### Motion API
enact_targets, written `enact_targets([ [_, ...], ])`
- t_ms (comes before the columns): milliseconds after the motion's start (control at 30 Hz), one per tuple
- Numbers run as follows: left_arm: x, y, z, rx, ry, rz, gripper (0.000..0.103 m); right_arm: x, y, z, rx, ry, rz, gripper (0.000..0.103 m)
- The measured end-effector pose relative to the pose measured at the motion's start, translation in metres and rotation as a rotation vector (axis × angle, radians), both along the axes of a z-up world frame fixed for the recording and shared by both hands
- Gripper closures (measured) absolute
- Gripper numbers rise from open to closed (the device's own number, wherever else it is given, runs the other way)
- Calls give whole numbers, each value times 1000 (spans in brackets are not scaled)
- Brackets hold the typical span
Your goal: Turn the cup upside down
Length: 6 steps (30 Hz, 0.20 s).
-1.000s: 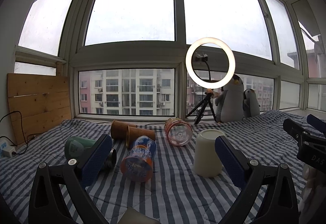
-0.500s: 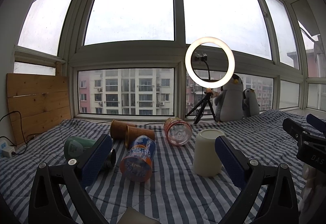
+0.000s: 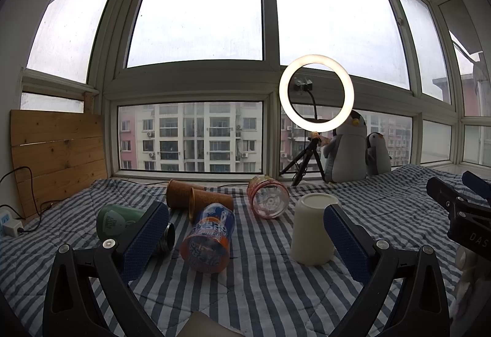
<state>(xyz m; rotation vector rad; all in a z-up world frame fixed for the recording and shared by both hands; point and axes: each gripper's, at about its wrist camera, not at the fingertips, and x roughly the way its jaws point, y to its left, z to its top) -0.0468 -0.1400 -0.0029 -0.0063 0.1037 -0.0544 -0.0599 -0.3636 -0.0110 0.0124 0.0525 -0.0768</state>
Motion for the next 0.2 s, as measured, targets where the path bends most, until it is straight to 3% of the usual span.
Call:
enact_targets([
  [200,1,0,-1,-3,12,-6,1,0,0,0,0,3,1,1],
])
